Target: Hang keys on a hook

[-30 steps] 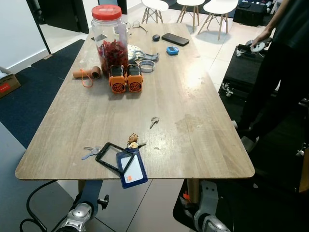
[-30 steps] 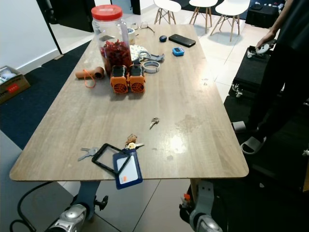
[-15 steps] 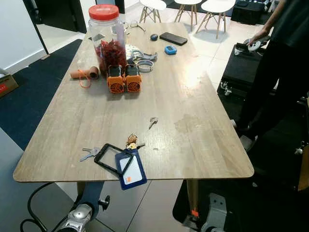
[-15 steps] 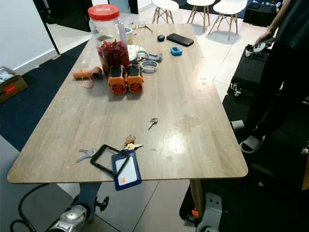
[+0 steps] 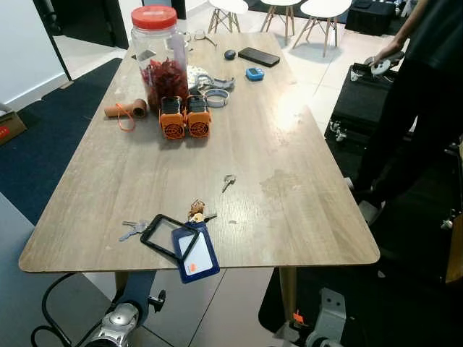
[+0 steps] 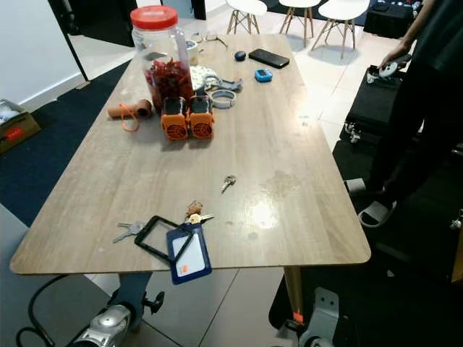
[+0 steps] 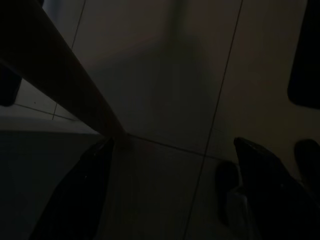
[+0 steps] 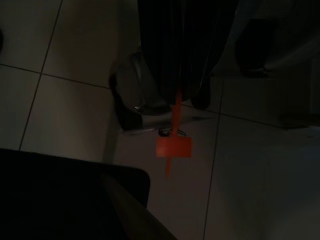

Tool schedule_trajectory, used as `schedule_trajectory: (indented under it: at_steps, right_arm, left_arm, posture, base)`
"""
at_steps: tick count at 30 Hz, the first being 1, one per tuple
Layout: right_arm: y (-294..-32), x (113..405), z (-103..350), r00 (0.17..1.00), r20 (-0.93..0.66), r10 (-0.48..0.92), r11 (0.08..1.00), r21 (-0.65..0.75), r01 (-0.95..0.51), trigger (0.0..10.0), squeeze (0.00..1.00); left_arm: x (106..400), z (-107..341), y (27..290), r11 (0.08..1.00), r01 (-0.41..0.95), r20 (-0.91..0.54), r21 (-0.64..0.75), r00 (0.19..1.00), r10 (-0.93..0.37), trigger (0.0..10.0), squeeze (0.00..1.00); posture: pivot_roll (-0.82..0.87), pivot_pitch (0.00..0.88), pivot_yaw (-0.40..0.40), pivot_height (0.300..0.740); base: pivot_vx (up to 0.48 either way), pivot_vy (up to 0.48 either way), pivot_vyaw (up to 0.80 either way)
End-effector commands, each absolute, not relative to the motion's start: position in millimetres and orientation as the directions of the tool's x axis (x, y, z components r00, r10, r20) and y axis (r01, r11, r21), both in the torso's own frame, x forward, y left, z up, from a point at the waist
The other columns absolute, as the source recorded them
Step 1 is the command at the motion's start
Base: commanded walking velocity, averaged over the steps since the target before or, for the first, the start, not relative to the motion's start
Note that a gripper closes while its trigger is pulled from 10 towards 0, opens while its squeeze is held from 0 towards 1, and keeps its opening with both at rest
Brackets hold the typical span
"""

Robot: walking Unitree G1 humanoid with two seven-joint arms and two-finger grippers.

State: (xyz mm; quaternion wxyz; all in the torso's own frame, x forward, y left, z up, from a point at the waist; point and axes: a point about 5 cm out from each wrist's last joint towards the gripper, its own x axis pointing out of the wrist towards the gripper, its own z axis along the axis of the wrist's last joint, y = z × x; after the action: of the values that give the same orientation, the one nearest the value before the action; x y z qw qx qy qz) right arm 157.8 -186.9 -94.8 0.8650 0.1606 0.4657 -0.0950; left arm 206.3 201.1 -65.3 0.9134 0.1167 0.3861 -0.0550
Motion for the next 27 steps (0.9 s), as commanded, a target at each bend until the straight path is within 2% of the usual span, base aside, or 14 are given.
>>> schedule_trajectory:
  at_steps: [1,27]
  right_arm:
    - [-186.3,153.7,-96.7,0.530,-0.848,-0.013,0.932,0.182,0.314,10.0,0.00]
    - [-184.7,152.5,-97.2,0.531,-0.847,-0.007,0.934,0.184,0.307,10.0,0.00]
  left_arm:
    - [201.2,-68.2,200.4,0.963,0.206,-0.729,0.171,0.684,-0.017,10.0,0.00]
    - [200.5,-68.2,203.3,0.963,0.205,-0.732,0.173,0.681,-0.014,10.0,0.00]
  posture:
    - [0.08,0.047,-0.019,0.740]
    - [0.08,0.048,-0.018,0.740]
  base:
    - [-0.341,0.000,0.00]
    - [-0.355,0.000,0.00]
